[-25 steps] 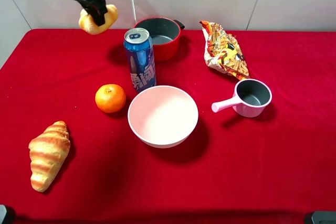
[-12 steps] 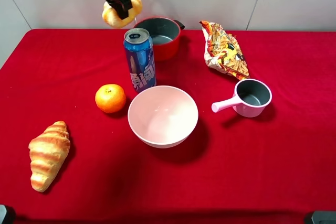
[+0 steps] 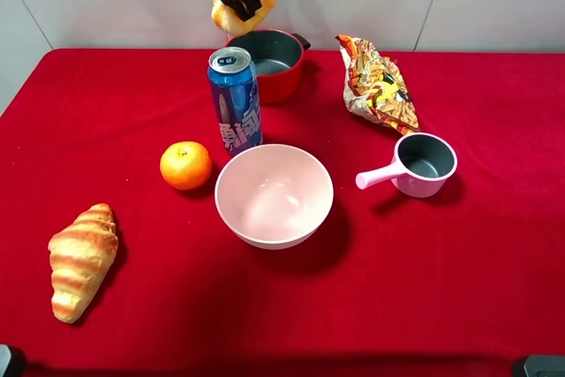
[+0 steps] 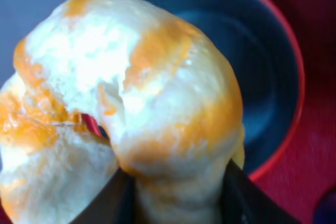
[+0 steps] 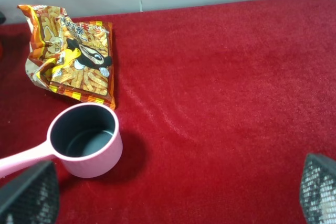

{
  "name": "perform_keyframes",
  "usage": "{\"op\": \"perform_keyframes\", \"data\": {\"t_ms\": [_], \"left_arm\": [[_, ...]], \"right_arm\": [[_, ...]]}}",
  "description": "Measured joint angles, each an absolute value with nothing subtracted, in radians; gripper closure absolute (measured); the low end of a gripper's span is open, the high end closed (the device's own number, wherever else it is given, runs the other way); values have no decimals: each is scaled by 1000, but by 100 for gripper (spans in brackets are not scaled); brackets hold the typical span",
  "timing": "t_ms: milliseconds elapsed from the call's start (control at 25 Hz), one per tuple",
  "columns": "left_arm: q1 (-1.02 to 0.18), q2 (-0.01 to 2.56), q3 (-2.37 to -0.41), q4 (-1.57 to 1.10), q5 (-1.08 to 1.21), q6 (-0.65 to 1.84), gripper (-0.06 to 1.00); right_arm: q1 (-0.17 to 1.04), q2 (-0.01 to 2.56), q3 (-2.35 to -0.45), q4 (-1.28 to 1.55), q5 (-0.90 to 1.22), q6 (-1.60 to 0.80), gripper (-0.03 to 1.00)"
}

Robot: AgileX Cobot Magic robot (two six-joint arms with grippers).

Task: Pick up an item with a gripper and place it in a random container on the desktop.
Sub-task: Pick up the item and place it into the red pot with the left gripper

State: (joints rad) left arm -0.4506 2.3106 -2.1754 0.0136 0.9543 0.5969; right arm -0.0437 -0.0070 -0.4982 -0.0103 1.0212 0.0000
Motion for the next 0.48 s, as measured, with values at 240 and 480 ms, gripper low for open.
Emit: {"op": "perform_keyframes", "data": {"t_ms": [240, 480], "left_arm": [[-465, 2311, -2175, -6, 888, 554, 62], [-465, 2330, -2175, -7, 877, 532, 62]], "right_arm": [[-44, -7, -498, -10, 1021, 0, 27], [-44, -7, -498, -10, 1021, 0, 27]]}}
